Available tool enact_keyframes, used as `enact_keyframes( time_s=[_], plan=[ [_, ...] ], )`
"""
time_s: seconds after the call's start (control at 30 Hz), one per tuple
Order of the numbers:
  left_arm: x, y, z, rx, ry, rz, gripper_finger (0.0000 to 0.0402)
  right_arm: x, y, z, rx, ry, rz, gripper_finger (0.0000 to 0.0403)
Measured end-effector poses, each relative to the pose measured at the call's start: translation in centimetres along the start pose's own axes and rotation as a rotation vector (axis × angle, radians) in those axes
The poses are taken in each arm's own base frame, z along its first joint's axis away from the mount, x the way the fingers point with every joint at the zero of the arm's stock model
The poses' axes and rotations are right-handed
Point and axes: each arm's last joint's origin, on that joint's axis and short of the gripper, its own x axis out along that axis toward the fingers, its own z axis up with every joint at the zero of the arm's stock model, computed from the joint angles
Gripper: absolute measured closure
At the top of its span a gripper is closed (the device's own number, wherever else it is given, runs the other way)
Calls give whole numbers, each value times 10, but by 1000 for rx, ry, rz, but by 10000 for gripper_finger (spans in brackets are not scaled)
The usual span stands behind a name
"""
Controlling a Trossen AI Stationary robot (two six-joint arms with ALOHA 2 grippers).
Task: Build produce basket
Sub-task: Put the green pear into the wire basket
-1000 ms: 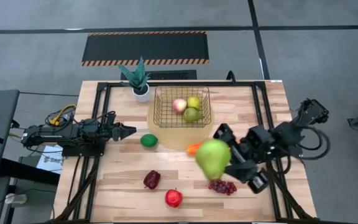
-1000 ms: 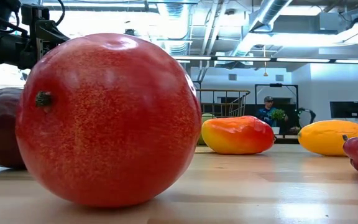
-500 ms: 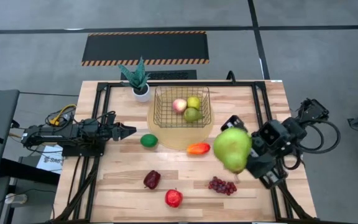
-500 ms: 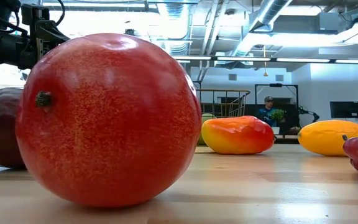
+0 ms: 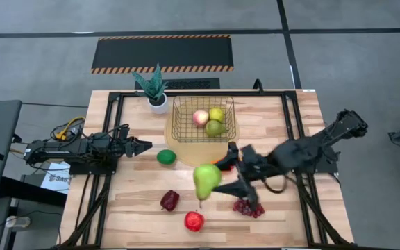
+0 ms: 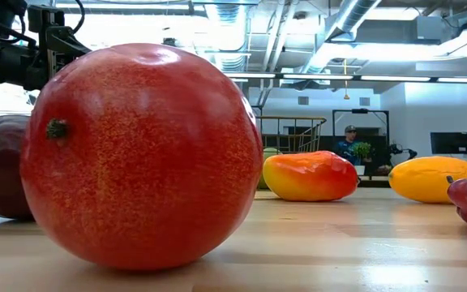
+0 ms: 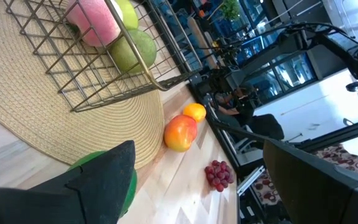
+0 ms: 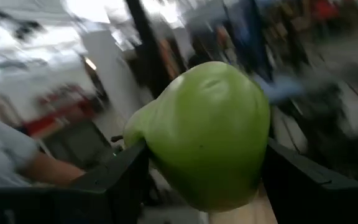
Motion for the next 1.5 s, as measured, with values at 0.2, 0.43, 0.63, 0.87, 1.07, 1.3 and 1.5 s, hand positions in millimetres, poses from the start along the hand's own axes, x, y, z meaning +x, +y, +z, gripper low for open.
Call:
enact_keyframes(
  time_s=[0.2,0.43,0.63,0.87,1.07,1.3,1.5],
  plan=[
    [0,0,0,-16,0,0,61,4,-53,-7,130,159,-283,121],
    [0,0,0,-27,1,0,61,2,-114,-7,332,200,-588,121],
    [0,0,0,-28,1,0,61,13,-159,-16,432,209,-750,121],
    [0,0,0,-34,2,1,61,37,-214,-44,497,265,-864,121],
    [0,0,0,-34,1,1,61,49,-253,-64,553,287,-935,121],
    [0,0,0,-34,1,2,61,68,-278,-78,551,384,-922,121],
    [0,0,0,-34,2,2,61,76,-293,-63,365,559,-956,121]
  ],
)
